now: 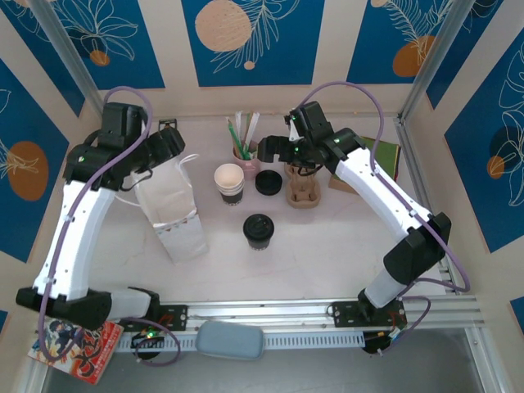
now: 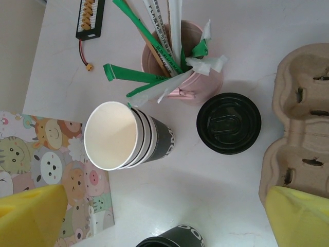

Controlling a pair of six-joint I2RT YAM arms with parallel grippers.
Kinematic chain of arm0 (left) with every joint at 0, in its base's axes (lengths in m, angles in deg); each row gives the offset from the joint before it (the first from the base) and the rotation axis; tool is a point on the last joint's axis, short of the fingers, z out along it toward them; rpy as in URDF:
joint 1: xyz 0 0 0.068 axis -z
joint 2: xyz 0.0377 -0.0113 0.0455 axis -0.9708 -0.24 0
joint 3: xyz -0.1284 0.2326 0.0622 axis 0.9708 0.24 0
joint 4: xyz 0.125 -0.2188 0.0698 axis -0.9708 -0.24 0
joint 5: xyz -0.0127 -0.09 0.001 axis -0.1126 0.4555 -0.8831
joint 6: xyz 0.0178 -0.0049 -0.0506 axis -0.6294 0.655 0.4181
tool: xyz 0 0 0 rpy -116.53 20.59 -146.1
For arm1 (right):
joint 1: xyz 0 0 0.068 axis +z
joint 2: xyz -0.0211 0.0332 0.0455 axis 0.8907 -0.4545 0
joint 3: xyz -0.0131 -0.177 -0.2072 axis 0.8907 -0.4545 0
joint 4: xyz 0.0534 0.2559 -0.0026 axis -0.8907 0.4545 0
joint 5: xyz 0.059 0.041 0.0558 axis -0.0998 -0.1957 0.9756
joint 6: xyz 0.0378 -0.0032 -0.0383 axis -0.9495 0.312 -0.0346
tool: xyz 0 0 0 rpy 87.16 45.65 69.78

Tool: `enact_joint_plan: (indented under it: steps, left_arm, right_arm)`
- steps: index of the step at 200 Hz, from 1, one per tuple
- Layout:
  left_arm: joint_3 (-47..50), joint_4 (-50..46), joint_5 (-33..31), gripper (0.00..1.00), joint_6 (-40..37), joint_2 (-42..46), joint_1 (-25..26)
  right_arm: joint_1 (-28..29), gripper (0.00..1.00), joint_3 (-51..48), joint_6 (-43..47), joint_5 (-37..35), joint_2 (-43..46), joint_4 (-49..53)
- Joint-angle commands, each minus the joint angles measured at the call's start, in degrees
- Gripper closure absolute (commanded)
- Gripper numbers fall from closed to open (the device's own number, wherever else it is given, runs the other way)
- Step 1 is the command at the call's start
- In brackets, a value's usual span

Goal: Pack the takeout coffee

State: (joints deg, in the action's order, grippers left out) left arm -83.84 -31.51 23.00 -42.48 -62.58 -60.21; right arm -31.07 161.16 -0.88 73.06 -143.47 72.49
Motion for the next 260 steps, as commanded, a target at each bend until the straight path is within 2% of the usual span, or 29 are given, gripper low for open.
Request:
enact_joint_plan:
  steps: [1,30,64,90,104,142,200,260]
  left_arm:
    - [-2.44,-0.84,-4.03,0.32,2.38,-3.80,0.19]
    - [-2.45,-2.14,-6.24,0.33,4.17,-7.82,0.01]
    - [-1.86,-3.07,-6.06,0.40,4.72,-12.52,-0.08]
    - [-0.68,-2.32,-4.79,0.56,4.37,-14.47,-0.09]
    - [-0.39,-1.65,-3.15,0.60,4.08,-15.04,0.00]
    - [0.12,2.87,1.39,0.82,3.15,-15.45,0.99]
    - [-2.03,6.47,4.96,0.83,0.12,-17.75,3.78]
    - [-4.70,6.23,6.36,0.84,1.24,-19.01,4.51]
  right_arm:
    - [-0.17,0.01,-1.39,-0.82,-1.29,2.63,-0.74]
    - [-0.85,0.01,-3.03,-0.90,-2.01,4.61,-1.02]
    - [-1.97,0.01,-5.10,-0.92,-2.08,6.74,-1.33]
    - [-2.71,0.01,-6.52,-1.00,-1.96,7.86,-1.42]
    - [-3.07,0.01,-7.11,-1.06,-1.80,8.39,-1.53]
    - [-3.85,0.01,-8.19,-1.00,-0.93,8.74,-1.85]
    - [-4.46,0.01,-8.34,-0.65,0.22,8.26,-1.90]
    - [-4.91,0.01,-8.79,-0.47,0.85,8.14,-1.94]
